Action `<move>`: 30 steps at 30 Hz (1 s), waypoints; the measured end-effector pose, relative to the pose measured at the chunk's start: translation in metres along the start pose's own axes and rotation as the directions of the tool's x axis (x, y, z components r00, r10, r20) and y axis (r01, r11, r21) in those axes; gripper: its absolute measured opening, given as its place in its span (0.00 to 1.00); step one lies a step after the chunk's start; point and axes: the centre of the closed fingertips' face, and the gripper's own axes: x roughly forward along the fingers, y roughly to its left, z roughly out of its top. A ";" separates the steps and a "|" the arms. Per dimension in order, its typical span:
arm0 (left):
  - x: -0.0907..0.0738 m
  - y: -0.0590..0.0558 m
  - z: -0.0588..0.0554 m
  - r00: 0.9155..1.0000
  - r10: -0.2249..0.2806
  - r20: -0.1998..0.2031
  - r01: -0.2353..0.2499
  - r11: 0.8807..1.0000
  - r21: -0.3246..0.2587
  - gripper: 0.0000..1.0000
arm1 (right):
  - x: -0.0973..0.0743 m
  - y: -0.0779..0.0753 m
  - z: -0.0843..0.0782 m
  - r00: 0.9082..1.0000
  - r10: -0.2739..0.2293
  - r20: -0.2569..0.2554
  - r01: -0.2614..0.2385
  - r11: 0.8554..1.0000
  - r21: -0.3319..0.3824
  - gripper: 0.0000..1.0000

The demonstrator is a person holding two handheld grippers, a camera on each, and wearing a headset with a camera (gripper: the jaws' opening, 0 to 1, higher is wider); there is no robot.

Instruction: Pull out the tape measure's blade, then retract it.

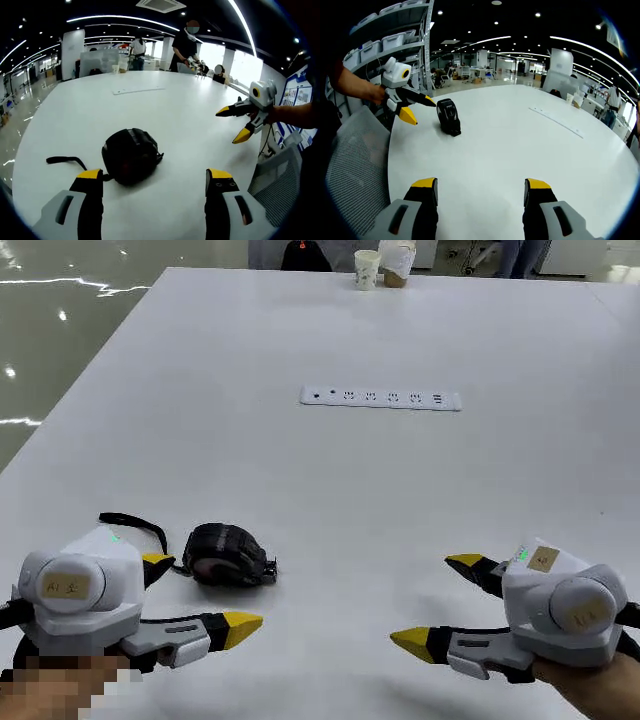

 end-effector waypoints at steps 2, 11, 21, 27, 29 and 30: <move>-0.002 0.000 0.000 1.000 -0.004 0.004 0.004 1.000 -0.002 0.81 | -0.002 0.000 -0.002 1.000 -0.003 0.006 0.003 1.000 0.011 0.69; -0.008 -0.005 0.003 0.999 -0.031 0.033 0.030 0.999 0.026 0.86 | -0.014 -0.001 0.001 0.997 -0.026 0.071 0.022 0.999 0.048 0.75; -0.012 -0.008 0.000 0.998 -0.051 0.045 0.048 0.997 0.066 0.94 | -0.019 0.005 0.002 0.993 -0.022 0.113 0.016 0.998 0.056 0.83; -0.018 -0.010 0.000 0.996 -0.062 0.060 0.057 0.995 0.081 0.99 | -0.022 0.010 -0.003 0.993 -0.010 0.115 0.005 0.999 0.044 0.87; -0.019 -0.012 -0.001 0.996 -0.067 0.057 0.061 0.994 0.093 0.99 | -0.023 0.011 -0.003 0.992 -0.006 0.123 0.000 0.999 0.050 0.89; -0.020 -0.013 -0.002 0.996 -0.073 0.058 0.067 0.993 0.093 0.99 | -0.023 0.011 -0.003 0.992 -0.007 0.126 0.001 0.999 0.050 0.89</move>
